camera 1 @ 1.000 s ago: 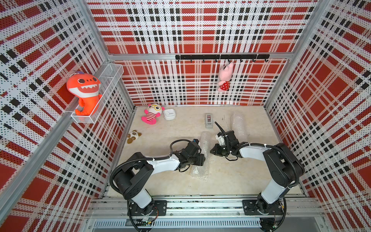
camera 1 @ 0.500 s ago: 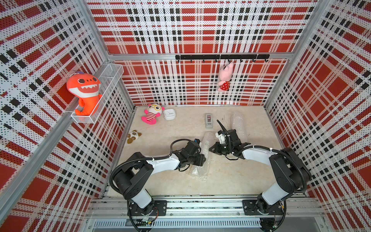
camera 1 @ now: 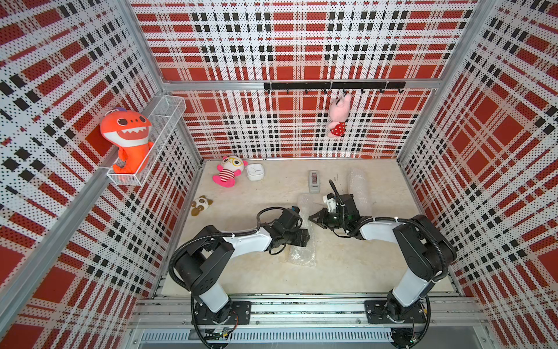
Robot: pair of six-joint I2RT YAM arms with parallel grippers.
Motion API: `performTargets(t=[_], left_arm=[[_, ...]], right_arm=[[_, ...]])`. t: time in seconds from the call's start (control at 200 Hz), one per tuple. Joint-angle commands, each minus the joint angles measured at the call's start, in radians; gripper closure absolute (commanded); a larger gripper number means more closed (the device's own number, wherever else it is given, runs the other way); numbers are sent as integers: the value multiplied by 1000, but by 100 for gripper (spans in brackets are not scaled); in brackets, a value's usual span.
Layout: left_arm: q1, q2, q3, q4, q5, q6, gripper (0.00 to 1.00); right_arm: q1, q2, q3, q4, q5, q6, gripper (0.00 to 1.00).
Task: Wrap vases in bubble wrap
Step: Wrap the vase in bubble wrap.
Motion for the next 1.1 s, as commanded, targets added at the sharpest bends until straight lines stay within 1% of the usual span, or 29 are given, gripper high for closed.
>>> performTargets(t=[0.0, 0.105, 0.195, 0.256, 0.381, 0.606, 0.752, 0.852, 0.942, 1.017, 1.097], left_arm=[[-8, -11, 30, -25, -7, -9, 16], [-18, -43, 31, -16, -60, -48, 12], [-25, -69, 17, 40, -70, -82, 9], [-27, -73, 8, 87, -45, -105, 8], [-35, -61, 26, 92, -77, -121, 3], [-44, 15, 112, 25, -142, -148, 2], [-66, 32, 128, 48, -146, -154, 1], [-72, 54, 133, 34, -156, -159, 6], [-70, 55, 127, 21, -172, -161, 11], [-69, 41, 116, 25, -173, -158, 15], [-66, 28, 104, 30, -155, -142, 19]], right_arm=[[5, 3, -9, 133, 5, 39, 99], [10, 4, -15, 136, 16, 43, 99], [14, 11, -13, 139, 15, 47, 99], [18, 16, -14, 143, 15, 50, 99], [29, 18, -12, 138, 28, 46, 99], [40, 12, -31, 160, 49, 60, 99], [43, 11, -36, 169, 58, 66, 99], [42, 3, -41, 175, 59, 66, 99], [42, -1, -38, 149, 67, 48, 98], [42, -3, -37, 143, 72, 40, 91], [43, -12, -39, 130, 77, 24, 89]])
